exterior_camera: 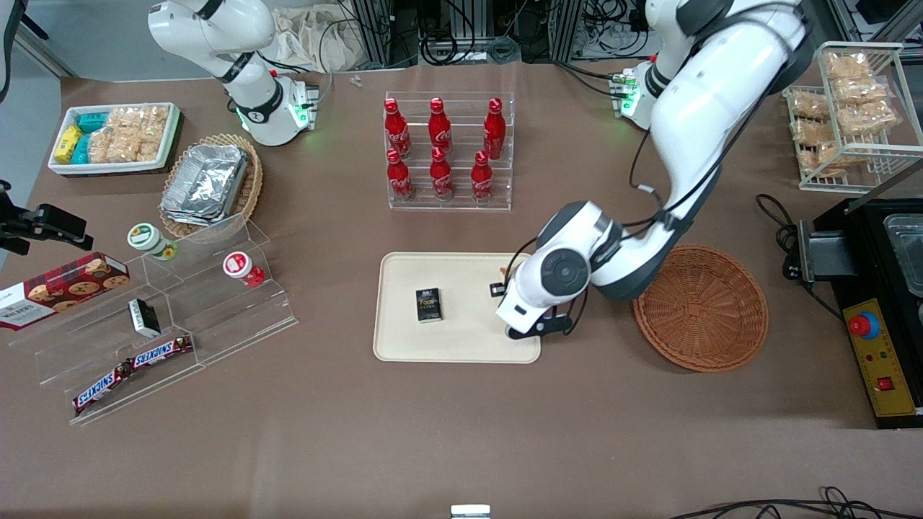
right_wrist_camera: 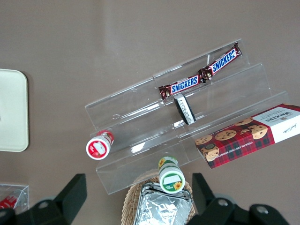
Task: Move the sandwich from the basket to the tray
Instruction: 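Carry the sandwich with the left gripper over to the cream tray, then lower the sandwich onto the tray and open the left gripper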
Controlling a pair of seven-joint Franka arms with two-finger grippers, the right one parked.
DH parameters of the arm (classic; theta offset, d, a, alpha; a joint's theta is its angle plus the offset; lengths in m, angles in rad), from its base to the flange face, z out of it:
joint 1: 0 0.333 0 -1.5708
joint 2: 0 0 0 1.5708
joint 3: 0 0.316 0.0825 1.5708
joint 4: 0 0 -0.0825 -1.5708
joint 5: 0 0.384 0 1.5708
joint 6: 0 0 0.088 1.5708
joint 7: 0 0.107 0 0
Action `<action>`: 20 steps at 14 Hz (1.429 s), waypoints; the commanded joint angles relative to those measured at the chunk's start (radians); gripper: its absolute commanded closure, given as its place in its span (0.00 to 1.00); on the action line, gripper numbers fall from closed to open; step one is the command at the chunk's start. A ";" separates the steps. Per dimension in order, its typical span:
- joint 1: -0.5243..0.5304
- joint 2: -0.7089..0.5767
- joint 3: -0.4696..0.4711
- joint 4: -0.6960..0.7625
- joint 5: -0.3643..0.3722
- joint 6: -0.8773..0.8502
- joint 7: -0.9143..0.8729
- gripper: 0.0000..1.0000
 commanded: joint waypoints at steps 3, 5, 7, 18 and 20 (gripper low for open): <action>-0.017 0.033 0.024 0.043 0.025 -0.018 -0.012 1.00; -0.015 0.033 0.024 0.043 0.020 -0.017 -0.015 0.09; -0.005 0.020 0.024 0.043 0.020 -0.026 -0.014 0.00; 0.083 -0.398 0.156 -0.070 -0.145 -0.339 0.225 0.00; 0.069 -0.482 0.257 -0.087 -0.177 -0.408 0.378 0.00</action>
